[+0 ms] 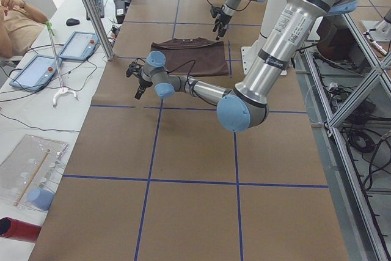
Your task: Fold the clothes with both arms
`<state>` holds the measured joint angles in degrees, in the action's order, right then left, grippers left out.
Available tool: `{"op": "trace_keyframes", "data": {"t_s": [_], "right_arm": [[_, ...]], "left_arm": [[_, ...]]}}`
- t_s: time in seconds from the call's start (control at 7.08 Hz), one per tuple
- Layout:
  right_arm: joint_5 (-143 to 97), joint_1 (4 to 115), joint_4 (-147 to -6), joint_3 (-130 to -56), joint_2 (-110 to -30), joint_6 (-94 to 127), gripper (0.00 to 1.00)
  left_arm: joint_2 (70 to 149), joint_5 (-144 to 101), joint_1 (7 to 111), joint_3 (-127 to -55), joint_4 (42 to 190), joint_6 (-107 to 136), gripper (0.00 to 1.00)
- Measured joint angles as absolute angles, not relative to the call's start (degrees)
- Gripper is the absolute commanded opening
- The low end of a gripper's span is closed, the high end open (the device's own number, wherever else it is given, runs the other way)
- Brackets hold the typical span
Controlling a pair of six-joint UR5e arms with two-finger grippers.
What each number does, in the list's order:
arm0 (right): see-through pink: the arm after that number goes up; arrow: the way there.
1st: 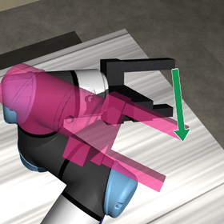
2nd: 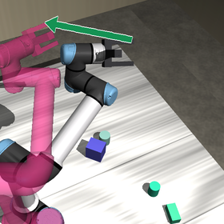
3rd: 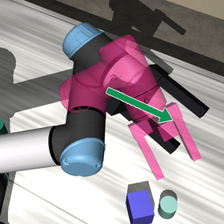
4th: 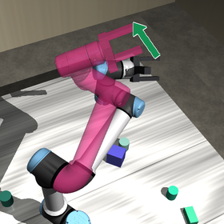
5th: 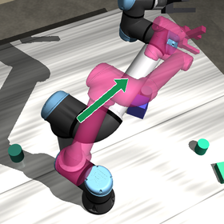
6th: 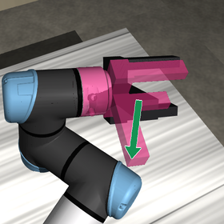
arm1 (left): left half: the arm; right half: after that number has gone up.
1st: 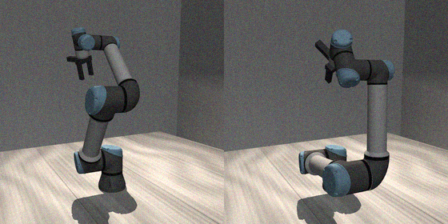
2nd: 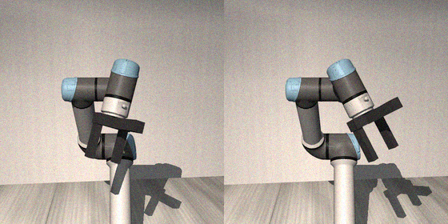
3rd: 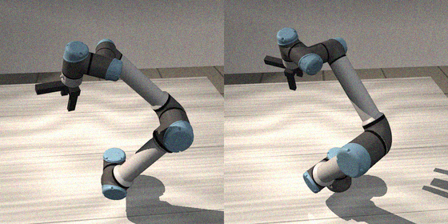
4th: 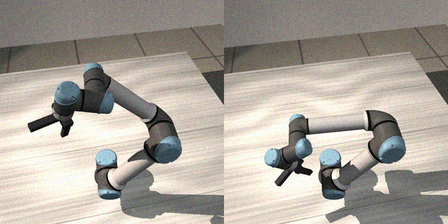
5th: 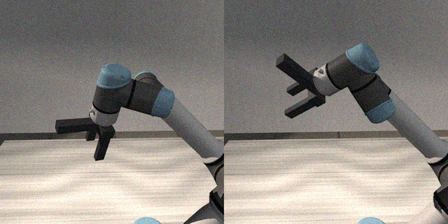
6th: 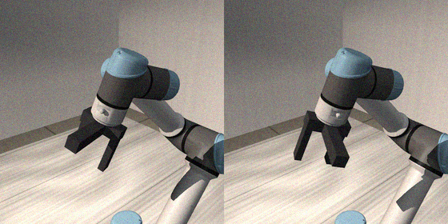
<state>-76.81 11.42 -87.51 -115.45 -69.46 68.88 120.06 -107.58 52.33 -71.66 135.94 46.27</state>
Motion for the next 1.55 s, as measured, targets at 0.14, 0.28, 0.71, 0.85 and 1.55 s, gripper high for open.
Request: {"op": "trace_keyframes", "data": {"t_s": [0.14,0.28,0.71,0.85,1.55], "right_arm": [[-79.26,13.2,-92.01,-113.2,-66.44,66.33,1.0],[-80.53,13.92,-96.25,-112.19,-64.63,65.01,1.0],[-81.65,13.99,-99.29,-108.91,-63.45,64.19,1.0],[-81.73,13.86,-99.27,-108.01,-63.42,64.17,1.0],[-81.71,15.71,-101.92,-107.24,-64.29,59.96,1.0]], "left_arm": [[120.06,-107.58,51.88,-71.77,135.96,46.81,1.0],[120.06,-107.58,51.6,-71.81,135.96,47.01,1.0],[120.03,-107.58,51.4,-71.81,135.97,47.04,1.0],[120.03,-107.58,51.36,-71.81,135.97,47.08,1.0],[119.98,-107.58,51.35,-71.89,135.97,47.11,1.0]]}}
